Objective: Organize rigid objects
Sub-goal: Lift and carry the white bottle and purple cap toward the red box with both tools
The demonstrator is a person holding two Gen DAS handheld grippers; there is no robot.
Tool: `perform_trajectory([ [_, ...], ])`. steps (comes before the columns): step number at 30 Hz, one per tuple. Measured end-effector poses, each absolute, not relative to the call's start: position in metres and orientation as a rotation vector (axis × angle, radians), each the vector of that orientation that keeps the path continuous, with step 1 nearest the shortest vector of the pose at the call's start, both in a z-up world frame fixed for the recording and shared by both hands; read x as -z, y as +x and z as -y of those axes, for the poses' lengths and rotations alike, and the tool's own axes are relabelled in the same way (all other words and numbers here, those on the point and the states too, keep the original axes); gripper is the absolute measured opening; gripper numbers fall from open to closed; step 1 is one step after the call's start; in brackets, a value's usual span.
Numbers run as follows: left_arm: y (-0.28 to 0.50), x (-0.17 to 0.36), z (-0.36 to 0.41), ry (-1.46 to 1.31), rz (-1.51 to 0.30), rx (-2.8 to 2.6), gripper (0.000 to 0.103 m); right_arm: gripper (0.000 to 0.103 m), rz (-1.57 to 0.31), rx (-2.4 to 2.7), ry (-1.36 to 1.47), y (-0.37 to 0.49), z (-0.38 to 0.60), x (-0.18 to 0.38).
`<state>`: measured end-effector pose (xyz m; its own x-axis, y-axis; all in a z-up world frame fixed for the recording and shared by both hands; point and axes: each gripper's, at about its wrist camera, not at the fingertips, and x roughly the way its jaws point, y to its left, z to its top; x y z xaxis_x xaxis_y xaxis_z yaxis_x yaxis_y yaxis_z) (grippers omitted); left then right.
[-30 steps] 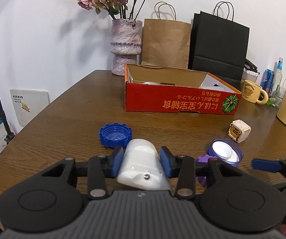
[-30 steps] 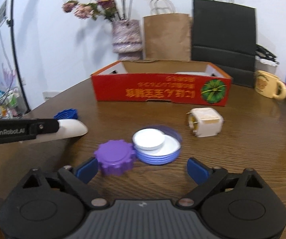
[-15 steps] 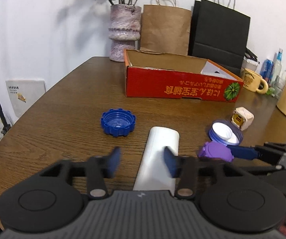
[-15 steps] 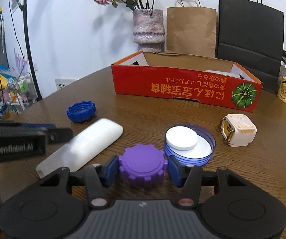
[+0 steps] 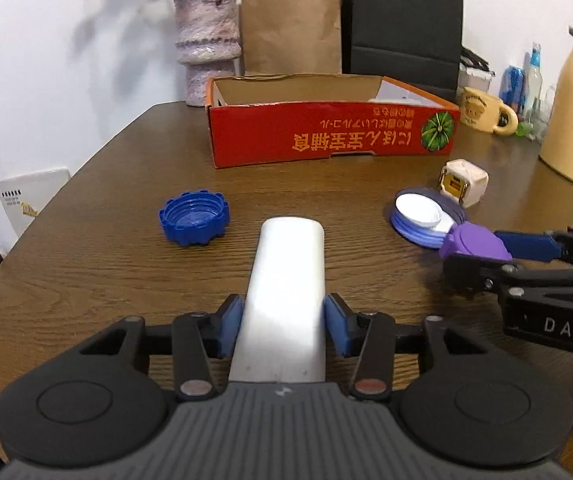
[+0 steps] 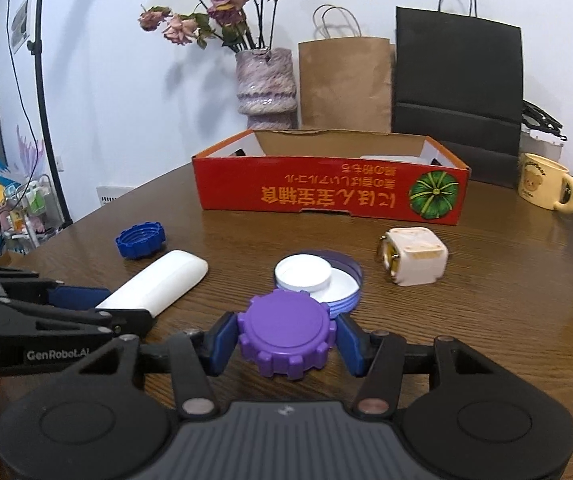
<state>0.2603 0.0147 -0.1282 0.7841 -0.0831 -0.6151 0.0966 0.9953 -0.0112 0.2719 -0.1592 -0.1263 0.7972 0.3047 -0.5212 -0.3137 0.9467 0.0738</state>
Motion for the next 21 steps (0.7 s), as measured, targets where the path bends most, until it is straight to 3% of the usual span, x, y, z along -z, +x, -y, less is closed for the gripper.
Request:
perform_trajectory([
  [21,0.252,0.096,-0.006,-0.023,-0.564,0.086,0.044,0.053,-0.508,-0.344,0.001,0.258,0.170,0.118],
])
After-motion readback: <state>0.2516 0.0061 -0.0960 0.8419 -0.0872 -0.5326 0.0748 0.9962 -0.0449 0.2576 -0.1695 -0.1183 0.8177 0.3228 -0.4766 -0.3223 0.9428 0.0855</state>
